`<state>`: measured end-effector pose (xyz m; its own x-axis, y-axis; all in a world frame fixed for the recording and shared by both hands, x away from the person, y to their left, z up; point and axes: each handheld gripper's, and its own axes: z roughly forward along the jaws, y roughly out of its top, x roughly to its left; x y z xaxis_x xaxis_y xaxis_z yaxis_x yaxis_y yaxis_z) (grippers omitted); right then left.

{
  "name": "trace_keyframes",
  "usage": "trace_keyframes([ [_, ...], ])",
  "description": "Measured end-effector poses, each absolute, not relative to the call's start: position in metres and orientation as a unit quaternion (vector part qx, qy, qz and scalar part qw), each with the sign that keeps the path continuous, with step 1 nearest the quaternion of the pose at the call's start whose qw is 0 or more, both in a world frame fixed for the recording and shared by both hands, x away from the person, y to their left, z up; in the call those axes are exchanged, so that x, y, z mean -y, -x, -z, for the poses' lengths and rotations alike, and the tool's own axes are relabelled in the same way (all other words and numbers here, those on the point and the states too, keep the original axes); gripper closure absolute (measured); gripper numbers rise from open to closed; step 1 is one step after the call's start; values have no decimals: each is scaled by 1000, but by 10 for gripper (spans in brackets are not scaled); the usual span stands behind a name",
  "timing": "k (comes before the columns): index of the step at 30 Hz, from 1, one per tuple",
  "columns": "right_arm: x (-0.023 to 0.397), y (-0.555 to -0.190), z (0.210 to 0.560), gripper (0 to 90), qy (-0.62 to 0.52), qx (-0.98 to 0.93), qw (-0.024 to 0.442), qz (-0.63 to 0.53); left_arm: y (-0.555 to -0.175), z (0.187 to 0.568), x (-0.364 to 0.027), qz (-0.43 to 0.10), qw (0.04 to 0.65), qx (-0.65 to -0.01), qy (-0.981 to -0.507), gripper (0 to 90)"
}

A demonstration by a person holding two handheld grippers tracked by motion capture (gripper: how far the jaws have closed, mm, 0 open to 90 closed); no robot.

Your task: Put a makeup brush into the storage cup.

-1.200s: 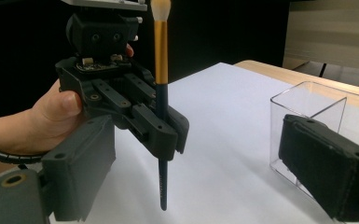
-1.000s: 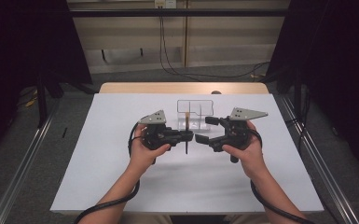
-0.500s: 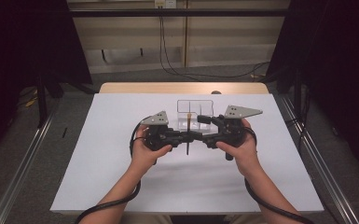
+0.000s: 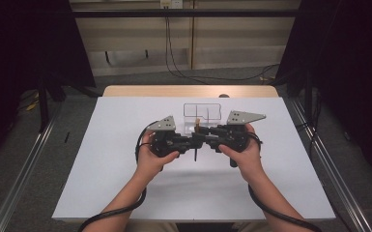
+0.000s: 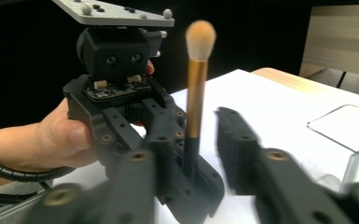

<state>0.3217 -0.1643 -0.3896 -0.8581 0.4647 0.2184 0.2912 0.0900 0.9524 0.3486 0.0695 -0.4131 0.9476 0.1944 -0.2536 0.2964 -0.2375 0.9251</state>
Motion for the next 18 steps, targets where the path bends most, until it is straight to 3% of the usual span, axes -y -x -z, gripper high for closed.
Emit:
trace_keyframes([
  [4,163,-321,389,837,-253,-731,67,-630,-348,413,-70,42,600,-154,-784,831],
  [10,163,-321,388,845,-252,-726,66,-637,-348,412,-71,42,603,-150,-782,815],
  [18,166,-322,386,846,-254,-720,71,-642,-348,410,-72,49,603,-150,-782,669],
])
